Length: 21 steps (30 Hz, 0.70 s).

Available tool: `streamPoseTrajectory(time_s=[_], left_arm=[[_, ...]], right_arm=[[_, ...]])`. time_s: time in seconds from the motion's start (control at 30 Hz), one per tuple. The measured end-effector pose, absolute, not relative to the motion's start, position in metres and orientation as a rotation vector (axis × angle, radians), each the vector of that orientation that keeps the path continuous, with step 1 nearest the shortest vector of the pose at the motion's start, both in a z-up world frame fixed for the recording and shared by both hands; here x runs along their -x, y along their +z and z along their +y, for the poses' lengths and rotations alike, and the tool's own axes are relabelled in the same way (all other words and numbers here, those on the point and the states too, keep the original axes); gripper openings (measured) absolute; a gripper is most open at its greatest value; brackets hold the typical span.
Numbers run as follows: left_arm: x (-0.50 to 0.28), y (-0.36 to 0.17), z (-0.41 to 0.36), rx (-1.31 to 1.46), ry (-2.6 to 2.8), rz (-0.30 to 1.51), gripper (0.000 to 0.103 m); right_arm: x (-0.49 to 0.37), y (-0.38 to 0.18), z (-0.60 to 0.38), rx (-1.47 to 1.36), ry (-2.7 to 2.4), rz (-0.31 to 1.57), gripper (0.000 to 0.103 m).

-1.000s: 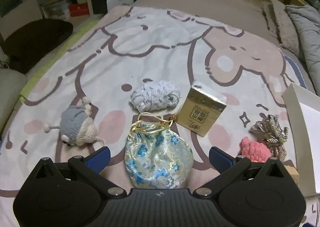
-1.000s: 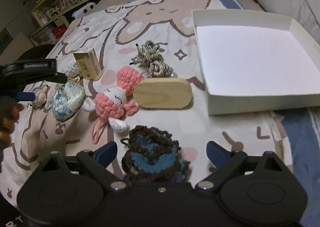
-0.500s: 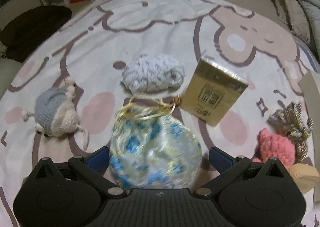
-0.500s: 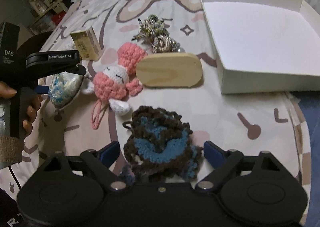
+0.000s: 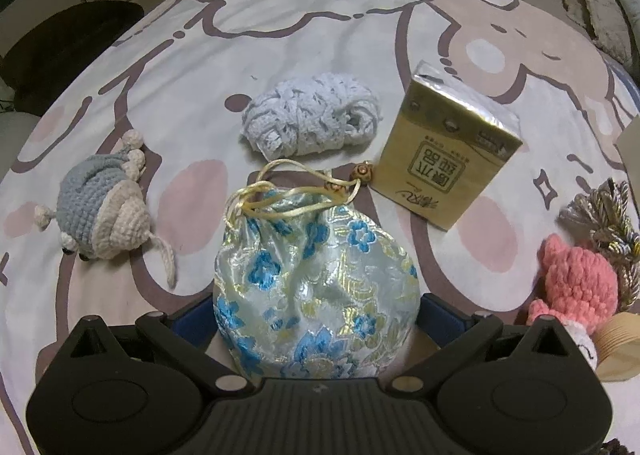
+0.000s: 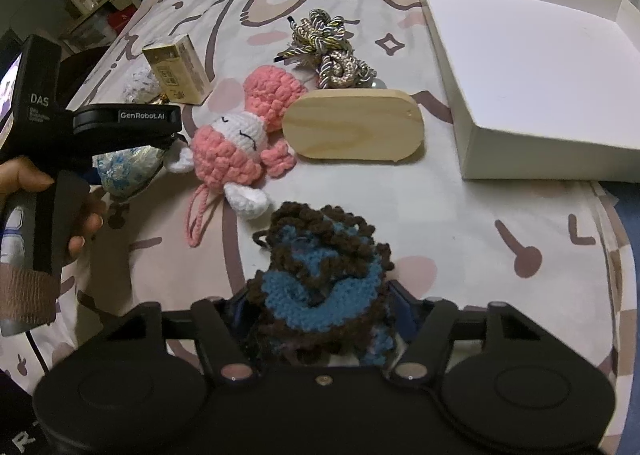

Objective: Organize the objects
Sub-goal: 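Grasp the blue floral pouch with the left tool while the right tool grasps the brown-blue crochet piece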

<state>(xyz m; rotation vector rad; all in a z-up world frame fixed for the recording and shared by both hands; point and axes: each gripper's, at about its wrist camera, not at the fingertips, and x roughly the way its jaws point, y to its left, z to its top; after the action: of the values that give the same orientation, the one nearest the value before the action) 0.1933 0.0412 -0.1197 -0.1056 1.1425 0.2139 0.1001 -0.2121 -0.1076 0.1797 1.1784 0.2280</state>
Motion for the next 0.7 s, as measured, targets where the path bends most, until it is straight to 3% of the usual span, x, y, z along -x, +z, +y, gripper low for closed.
streamPoseTrajectory(time_s=[0.1, 0.27, 0.47, 0.7], left_arm=[[-0.192, -0.117, 0.044, 0.128, 0.216, 1.133, 0.099], [-0.191, -0.110, 0.049, 0.168, 0.226, 1.123, 0.084], [-0.190, -0.106, 0.052, 0.185, 0.216, 1.119, 0.084], [-0.183, -0.097, 0.051, 0.211, 0.201, 1.106, 0.084]], right_arm=[[-0.100, -0.107, -0.212, -0.186, 0.242, 1.171, 0.060], [-0.098, -0.107, -0.215, -0.218, 0.236, 1.161, 0.059], [-0.097, -0.104, -0.215, -0.222, 0.256, 1.132, 0.049], [-0.094, -0.097, -0.218, -0.225, 0.232, 1.090, 0.044]])
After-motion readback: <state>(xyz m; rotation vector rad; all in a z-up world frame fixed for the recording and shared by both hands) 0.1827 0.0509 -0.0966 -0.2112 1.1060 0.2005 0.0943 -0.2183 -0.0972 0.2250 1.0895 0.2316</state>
